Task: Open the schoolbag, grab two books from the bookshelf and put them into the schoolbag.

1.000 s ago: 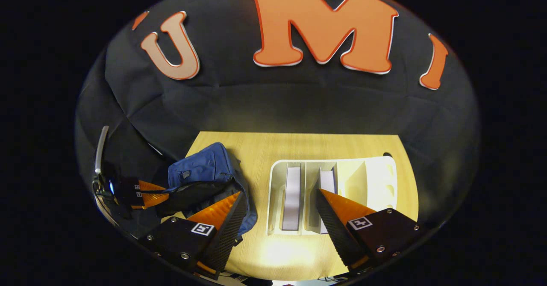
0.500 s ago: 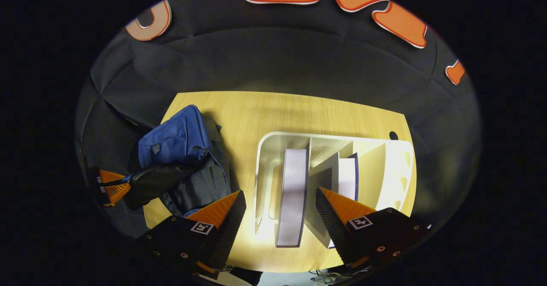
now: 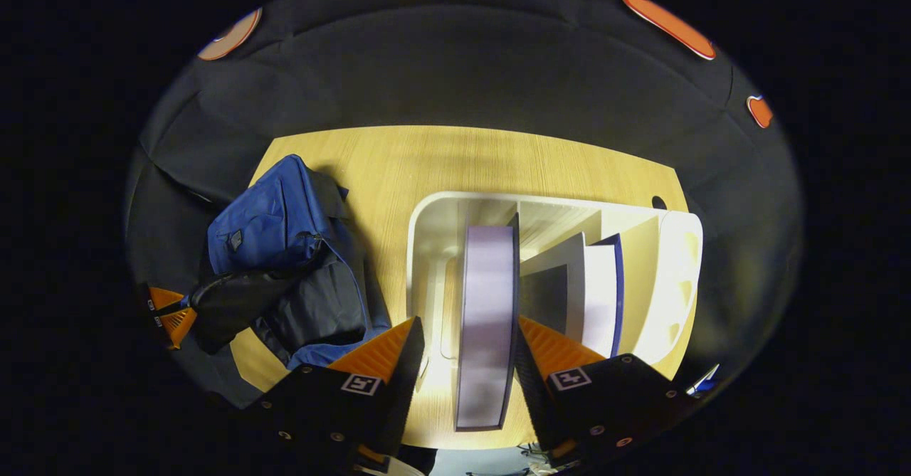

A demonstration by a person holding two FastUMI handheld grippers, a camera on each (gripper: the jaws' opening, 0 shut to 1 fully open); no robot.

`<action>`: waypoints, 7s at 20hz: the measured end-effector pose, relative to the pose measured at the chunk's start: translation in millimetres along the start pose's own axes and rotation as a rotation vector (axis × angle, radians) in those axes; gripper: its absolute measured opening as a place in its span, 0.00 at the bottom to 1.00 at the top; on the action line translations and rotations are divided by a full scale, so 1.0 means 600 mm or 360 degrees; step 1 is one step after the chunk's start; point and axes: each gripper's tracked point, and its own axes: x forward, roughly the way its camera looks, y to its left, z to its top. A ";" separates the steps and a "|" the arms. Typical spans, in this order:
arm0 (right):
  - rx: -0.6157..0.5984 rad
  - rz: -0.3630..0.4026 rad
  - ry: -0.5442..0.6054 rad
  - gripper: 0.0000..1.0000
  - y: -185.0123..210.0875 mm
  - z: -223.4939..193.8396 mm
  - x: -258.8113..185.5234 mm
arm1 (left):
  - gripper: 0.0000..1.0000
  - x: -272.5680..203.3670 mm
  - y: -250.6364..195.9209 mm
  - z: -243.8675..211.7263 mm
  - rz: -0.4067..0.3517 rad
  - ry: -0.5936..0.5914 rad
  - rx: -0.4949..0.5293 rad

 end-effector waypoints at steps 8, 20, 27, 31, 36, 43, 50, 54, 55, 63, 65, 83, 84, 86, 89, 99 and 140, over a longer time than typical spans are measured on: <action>0.0086 -0.0032 -0.0075 0.45 -0.012 0.017 -0.011 | 0.10 0.001 0.002 -0.001 0.0006 0.0017 0.0020; -0.0003 -0.0043 -0.0483 0.32 -0.011 0.035 -0.258 | 0.01 0.001 -0.001 -0.006 0.0000 -0.0001 0.0014; 0.0253 0.0392 -0.0736 0.30 0.067 -0.012 -0.393 | 0.01 -0.003 -0.002 -0.008 0.0042 -0.0037 -0.0043; 0.0449 0.0622 -0.0705 0.30 0.117 -0.070 -0.343 | 0.09 -0.014 -0.002 -0.003 0.0082 -0.0047 -0.0047; 0.0755 0.0855 -0.0543 0.30 0.173 -0.146 -0.218 | 0.10 -0.021 -0.008 0.004 0.0125 -0.0034 -0.0039; 0.1220 0.1035 -0.0509 0.30 0.198 -0.156 -0.066 | 0.01 -0.031 -0.026 0.034 0.0144 -0.0007 0.0037; 0.1412 0.1127 -0.0580 0.30 0.291 -0.090 0.035 | 0.01 -0.037 -0.037 0.065 0.0132 -0.0010 0.0101; 0.1575 0.1168 -0.0680 0.30 0.336 -0.039 0.077 | 0.01 -0.044 -0.035 0.085 0.0131 -0.0039 0.0121; 0.1590 0.1177 -0.0694 0.19 0.347 -0.037 0.083 | 0.01 -0.045 -0.036 0.088 0.0128 -0.0047 0.0130; 0.1378 0.1062 -0.0425 0.44 0.422 -0.063 0.118 | 0.01 -0.026 -0.032 0.083 0.0067 -0.0021 0.0093; 0.1314 0.0966 -0.0365 0.93 0.404 -0.074 0.126 | 0.01 -0.025 -0.025 0.080 0.0075 -0.0025 0.0070; 0.0782 0.0669 -0.0402 0.97 0.202 -0.245 0.023 | 0.01 -0.015 -0.048 0.054 0.0066 -0.0024 0.0036; 0.0761 0.0624 -0.0413 0.97 0.178 -0.259 0.016 | 0.01 -0.012 -0.051 0.053 0.0065 -0.0024 0.0041; 0.0756 0.0538 -0.0436 0.97 0.129 -0.282 0.002 | 0.01 -0.010 -0.054 0.050 0.0067 -0.0024 0.0044; 0.0741 0.0396 -0.0507 0.97 0.053 -0.298 -0.022 | 0.01 -0.007 -0.064 0.049 0.0057 -0.0025 0.0027; 0.0580 0.0038 -0.0860 0.97 -0.135 -0.213 -0.152 | 0.01 0.004 -0.071 0.036 0.0046 -0.0039 -0.0053; 0.0188 -0.0116 -0.0425 0.34 -0.150 0.011 -0.121 | 0.01 0.006 -0.045 0.027 0.0018 -0.0014 -0.0169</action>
